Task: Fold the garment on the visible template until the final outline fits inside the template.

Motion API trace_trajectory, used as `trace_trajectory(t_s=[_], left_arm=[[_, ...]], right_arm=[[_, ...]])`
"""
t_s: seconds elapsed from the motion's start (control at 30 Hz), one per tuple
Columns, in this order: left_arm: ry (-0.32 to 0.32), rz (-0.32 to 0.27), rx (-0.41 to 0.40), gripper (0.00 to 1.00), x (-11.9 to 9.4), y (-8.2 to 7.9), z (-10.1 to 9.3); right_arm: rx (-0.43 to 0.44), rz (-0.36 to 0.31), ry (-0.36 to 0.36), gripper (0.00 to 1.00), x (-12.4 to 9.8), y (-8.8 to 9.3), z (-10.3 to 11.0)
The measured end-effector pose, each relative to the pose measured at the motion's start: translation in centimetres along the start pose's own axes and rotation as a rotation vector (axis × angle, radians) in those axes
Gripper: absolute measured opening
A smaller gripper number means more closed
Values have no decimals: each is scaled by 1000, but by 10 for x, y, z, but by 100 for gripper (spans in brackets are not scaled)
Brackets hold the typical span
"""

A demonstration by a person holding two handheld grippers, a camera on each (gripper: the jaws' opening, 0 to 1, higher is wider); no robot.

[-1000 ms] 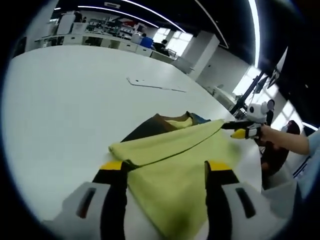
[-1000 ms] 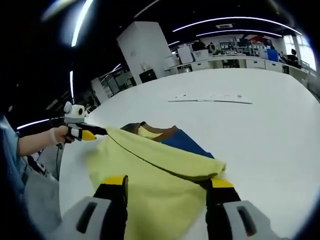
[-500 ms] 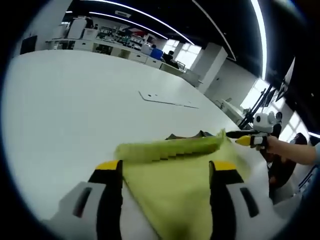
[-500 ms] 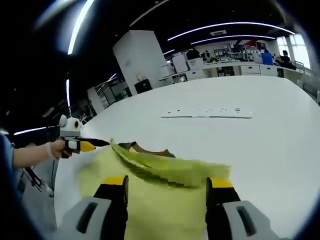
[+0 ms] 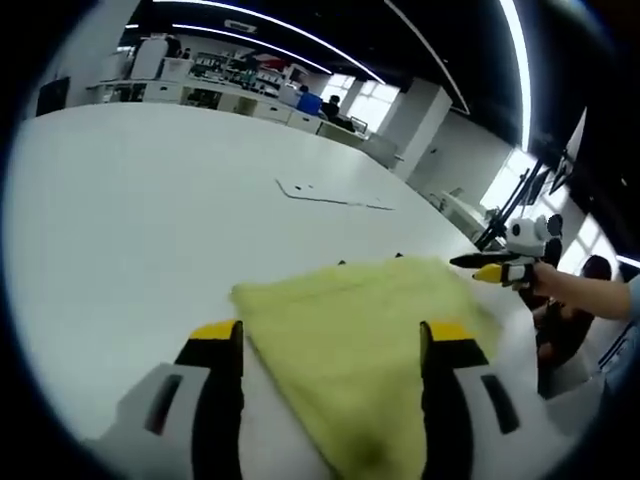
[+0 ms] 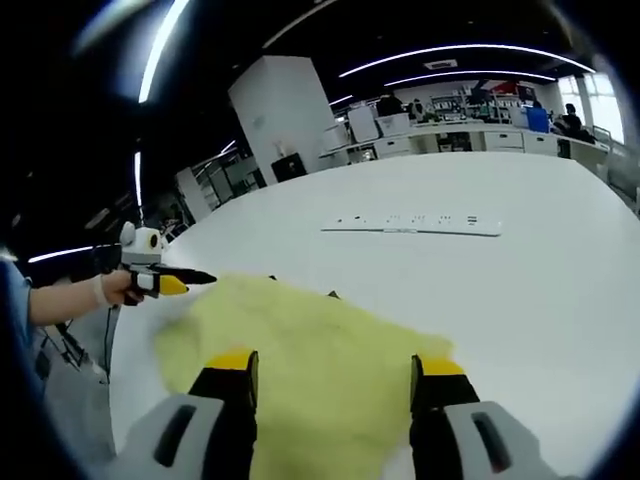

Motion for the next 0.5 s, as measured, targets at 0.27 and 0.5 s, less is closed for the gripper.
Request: trace_trajectory(t_s=[0.27, 0.5], left_arm=[[19, 22, 36, 67, -14, 7, -10], [21, 32, 45, 66, -31, 25, -16]], right_arm=[[12, -10, 10, 60, -22, 11, -3], [62, -18, -6, 48, -44, 29, 0]])
Point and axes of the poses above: the point that each gripper's makers call its tool centre point, and the gripper's own axes: x roughly forward along the fingers, z roughly to its left, y roughly out of its underside, the point moved 2 cm from there along -x, roughly backward along the fingers, and after that the axes turned 6 degrees about y, right-handed, at the moved point
